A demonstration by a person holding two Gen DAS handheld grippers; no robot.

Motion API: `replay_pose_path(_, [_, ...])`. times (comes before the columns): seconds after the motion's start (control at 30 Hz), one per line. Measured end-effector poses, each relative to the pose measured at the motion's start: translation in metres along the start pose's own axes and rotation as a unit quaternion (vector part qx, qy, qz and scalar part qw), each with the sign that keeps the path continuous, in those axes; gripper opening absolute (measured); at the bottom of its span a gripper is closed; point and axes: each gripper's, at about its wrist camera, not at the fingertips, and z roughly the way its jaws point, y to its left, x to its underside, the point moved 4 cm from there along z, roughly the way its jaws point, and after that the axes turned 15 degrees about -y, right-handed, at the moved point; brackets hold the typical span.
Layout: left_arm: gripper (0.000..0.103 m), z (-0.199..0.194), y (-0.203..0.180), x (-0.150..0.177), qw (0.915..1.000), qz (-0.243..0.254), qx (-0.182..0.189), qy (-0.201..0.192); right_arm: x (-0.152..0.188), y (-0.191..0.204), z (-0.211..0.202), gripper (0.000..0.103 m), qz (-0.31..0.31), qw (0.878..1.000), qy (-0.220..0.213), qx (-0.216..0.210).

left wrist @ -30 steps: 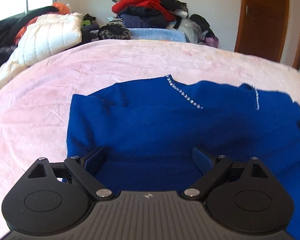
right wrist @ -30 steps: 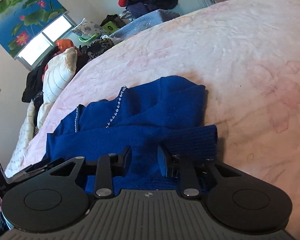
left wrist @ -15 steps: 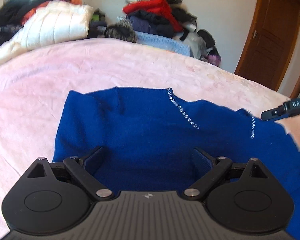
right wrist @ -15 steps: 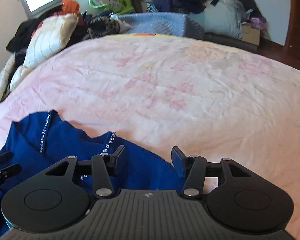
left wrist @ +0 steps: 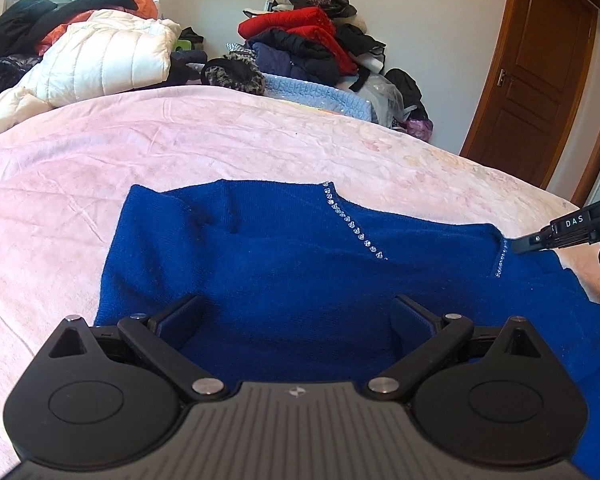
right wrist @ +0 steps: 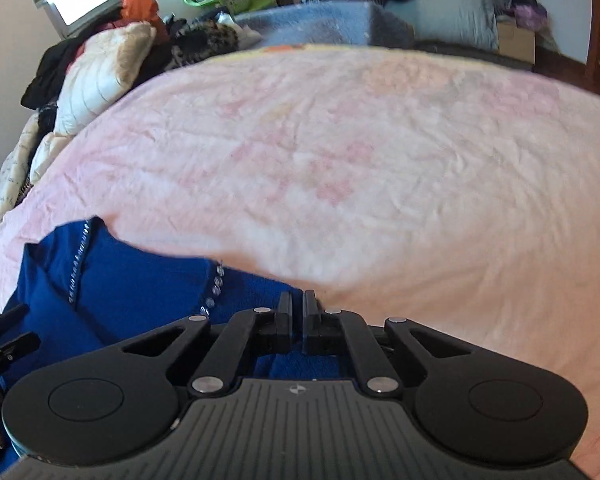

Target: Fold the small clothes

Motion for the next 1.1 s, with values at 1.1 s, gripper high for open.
replay_pose_path(1.1, [0.102, -0.001, 0.002, -0.001, 0.9999, -0.013, 0.006, -0.005, 0.017, 0.078, 0.019, 0.035, -0.090, 0.996, -0.013, -0.022])
